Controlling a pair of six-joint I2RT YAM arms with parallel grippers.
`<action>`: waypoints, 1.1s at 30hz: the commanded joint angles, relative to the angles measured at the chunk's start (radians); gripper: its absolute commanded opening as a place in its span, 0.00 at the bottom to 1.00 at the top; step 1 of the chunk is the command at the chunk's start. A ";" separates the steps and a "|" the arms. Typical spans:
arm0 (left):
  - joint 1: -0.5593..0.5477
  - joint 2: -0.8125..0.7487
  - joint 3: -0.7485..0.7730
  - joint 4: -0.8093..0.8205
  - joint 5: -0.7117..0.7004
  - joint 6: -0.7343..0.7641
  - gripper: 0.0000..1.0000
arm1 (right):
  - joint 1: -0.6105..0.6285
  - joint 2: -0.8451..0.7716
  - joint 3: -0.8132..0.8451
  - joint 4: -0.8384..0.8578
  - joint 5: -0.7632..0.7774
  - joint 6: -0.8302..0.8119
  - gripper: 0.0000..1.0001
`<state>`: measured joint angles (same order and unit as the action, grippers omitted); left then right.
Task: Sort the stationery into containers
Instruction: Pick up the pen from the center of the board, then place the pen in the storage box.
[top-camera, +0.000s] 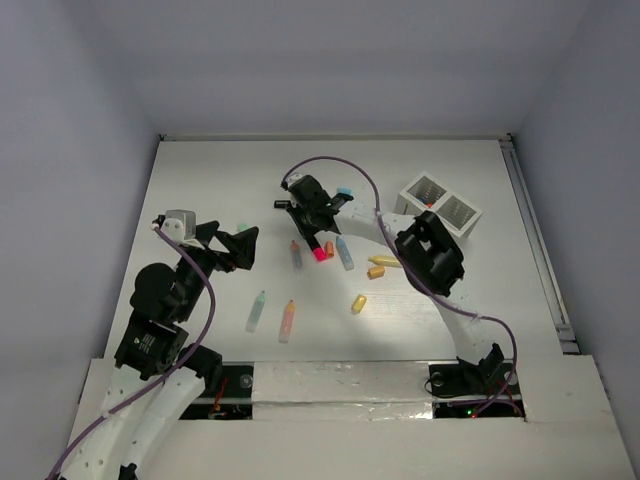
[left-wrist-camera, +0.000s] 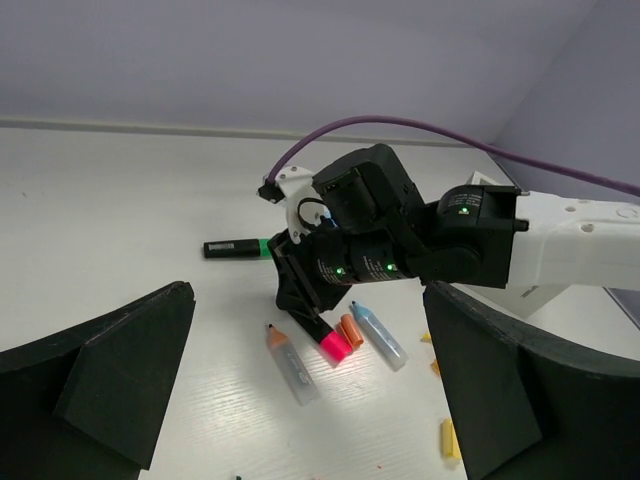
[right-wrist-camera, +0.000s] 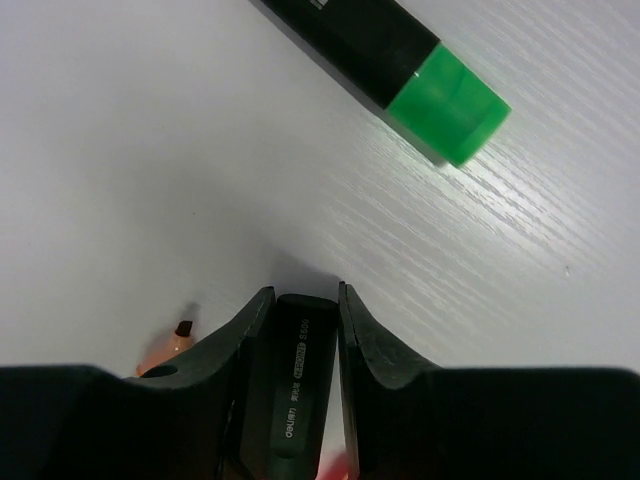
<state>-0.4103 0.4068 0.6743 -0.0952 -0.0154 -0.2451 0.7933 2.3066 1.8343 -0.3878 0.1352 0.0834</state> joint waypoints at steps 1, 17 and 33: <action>0.005 -0.016 0.028 0.049 0.008 -0.006 0.99 | 0.004 -0.122 -0.039 0.084 0.049 0.047 0.05; 0.005 -0.025 0.028 0.045 0.006 -0.005 0.99 | -0.281 -0.639 -0.498 0.641 0.145 0.265 0.03; 0.005 -0.016 0.030 0.048 0.008 -0.003 0.99 | -0.562 -0.730 -0.742 0.871 0.408 0.047 0.03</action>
<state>-0.4103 0.3893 0.6743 -0.0952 -0.0154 -0.2447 0.2428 1.5555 1.0981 0.3477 0.4667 0.2039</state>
